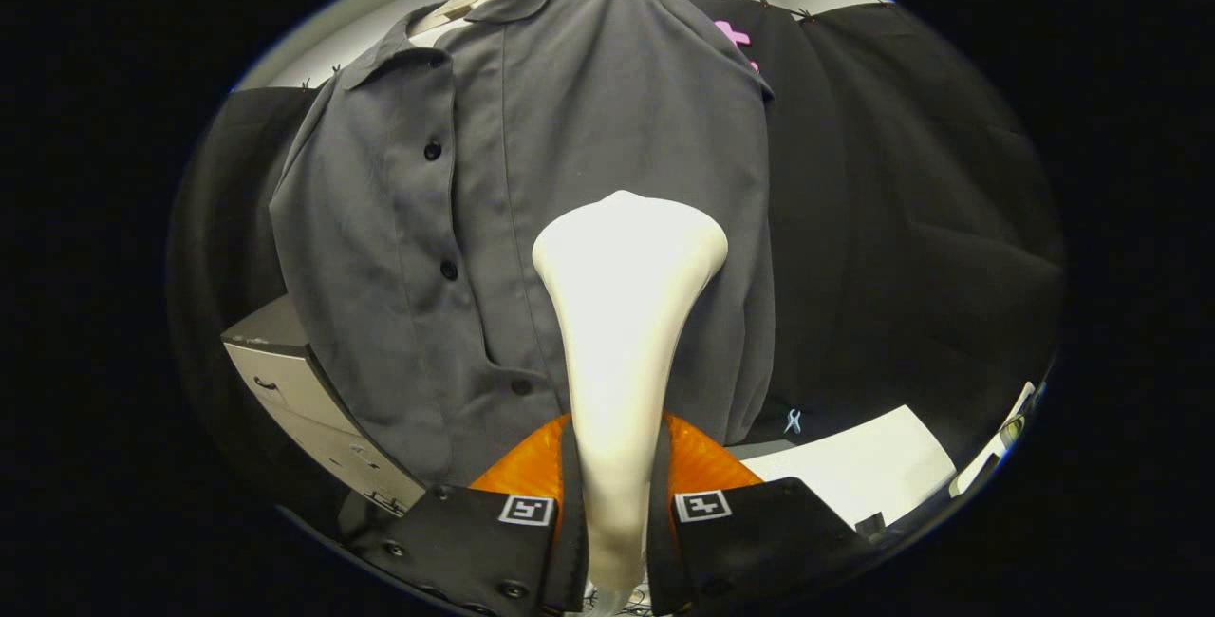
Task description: Iron the clothes twice with a garment steamer, once on the left side and once on the right side.
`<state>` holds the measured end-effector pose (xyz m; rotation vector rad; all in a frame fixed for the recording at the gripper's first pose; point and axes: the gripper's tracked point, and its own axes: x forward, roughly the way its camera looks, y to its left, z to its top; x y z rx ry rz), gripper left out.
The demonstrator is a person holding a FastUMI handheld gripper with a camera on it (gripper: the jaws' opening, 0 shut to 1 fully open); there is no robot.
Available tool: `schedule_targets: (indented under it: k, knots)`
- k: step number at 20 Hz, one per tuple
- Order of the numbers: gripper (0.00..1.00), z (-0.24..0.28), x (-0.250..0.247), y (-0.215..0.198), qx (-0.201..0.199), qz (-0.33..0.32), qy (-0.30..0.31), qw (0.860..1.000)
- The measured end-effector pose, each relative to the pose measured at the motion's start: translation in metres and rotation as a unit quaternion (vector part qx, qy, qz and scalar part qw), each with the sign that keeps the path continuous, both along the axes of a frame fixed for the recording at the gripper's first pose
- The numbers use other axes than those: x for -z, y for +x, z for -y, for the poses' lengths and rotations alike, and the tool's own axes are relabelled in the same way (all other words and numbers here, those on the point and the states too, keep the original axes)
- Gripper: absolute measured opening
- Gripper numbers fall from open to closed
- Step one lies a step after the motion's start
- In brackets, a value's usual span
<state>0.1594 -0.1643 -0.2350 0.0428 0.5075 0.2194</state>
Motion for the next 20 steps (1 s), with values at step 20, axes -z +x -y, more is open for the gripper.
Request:
schedule_targets:
  k: [20]
  knots:
    - [0.33, 0.016, 0.118, -0.041, 0.005, -0.086, -0.003, 0.996]
